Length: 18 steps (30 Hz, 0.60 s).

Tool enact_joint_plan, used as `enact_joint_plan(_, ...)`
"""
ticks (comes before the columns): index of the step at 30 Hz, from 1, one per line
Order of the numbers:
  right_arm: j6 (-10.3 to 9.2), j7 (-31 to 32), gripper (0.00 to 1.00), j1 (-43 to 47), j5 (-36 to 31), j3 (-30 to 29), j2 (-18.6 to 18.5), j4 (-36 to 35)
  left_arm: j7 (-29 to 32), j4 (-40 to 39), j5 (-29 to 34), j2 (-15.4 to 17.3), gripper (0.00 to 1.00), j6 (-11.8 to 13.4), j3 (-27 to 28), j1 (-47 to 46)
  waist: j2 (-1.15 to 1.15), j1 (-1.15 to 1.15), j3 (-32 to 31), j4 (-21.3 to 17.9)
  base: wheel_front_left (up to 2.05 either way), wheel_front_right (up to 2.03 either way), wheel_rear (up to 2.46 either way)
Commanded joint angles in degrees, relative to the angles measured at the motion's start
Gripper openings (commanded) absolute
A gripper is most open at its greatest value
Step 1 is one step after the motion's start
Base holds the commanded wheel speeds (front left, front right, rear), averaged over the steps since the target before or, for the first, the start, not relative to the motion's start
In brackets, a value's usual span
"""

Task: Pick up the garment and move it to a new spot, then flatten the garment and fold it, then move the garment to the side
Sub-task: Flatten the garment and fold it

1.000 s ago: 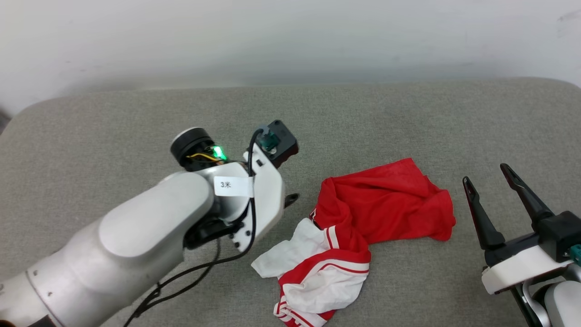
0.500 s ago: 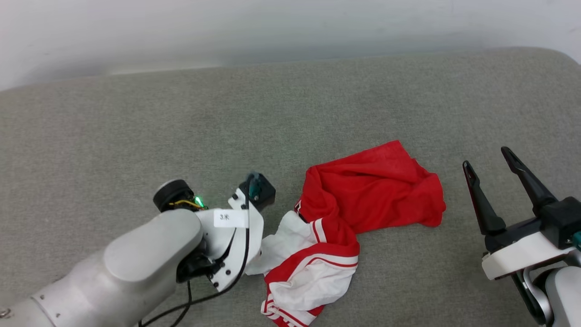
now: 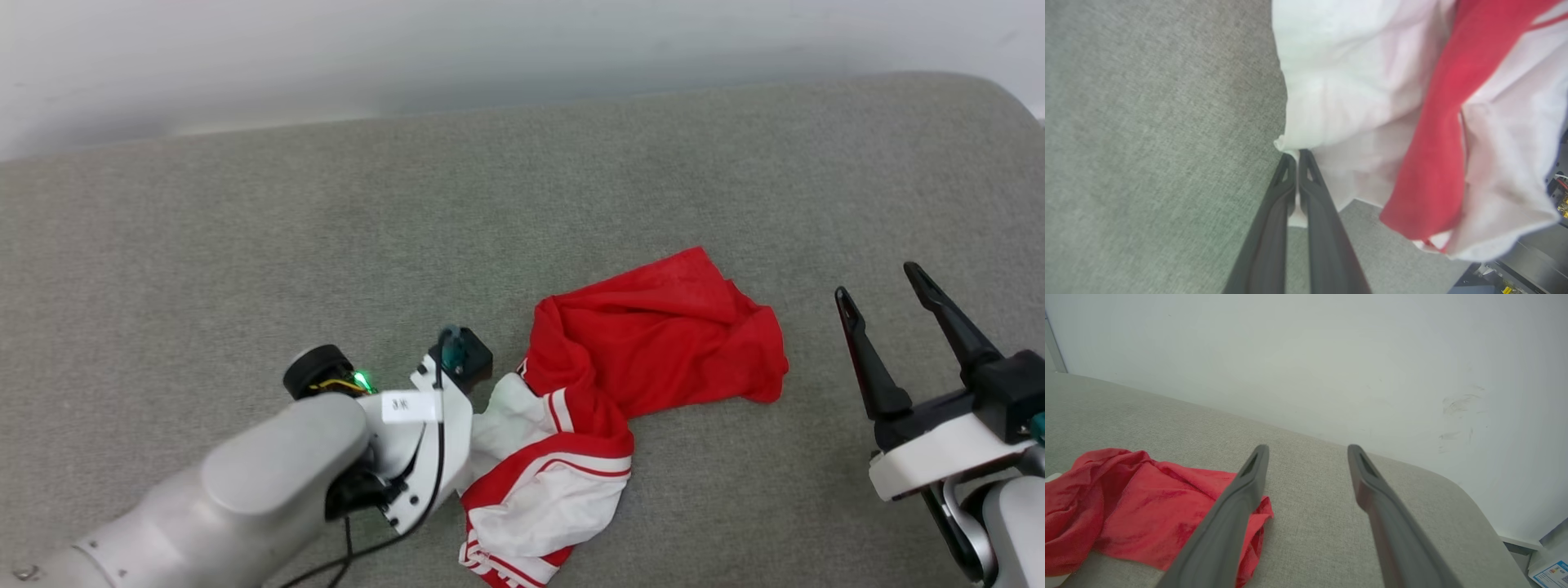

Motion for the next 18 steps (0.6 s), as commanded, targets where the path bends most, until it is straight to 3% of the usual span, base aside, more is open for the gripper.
enact_joint_plan(1, -0.04, -0.29, 1.0, 1.02, 0.02, -0.34, -0.17, 0.23, -1.79, 0.01, -0.81, 1.33, 0.0, -0.05, 0.67, -1.09, 0.0, 0.0, -0.92, 0.76, 0.0, 0.0, 0.0)
enact_joint_plan(6, -0.04, -0.24, 1.0, 2.28, -0.03, -0.6, -0.13, 0.1, -5.09, 0.06, -2.66, 5.86, 0.0, -0.05, 3.66, -2.19, 0.0, 0.0, -2.43, 2.05, 0.0, 0.0, 0.0)
enact_joint_plan(12, -0.04, -0.24, 1.0, 2.16, 0.18, -0.24, -0.36, -0.21, -4.98, 3.21, -4.88, 11.26, 0.0, 1.9, 5.32, 0.36, 0.0, 0.0, -2.81, 2.75, 0.0, 0.0, 0.0)
enact_joint_plan(18, -0.04, -0.19, 1.0, 1.92, 0.39, 0.66, -0.33, -0.12, -5.2, 9.39, -7.51, 12.53, 0.0, 3.69, 5.92, 3.94, 0.0, 0.0, -2.42, 2.36, 0.0, 0.0, 0.0)
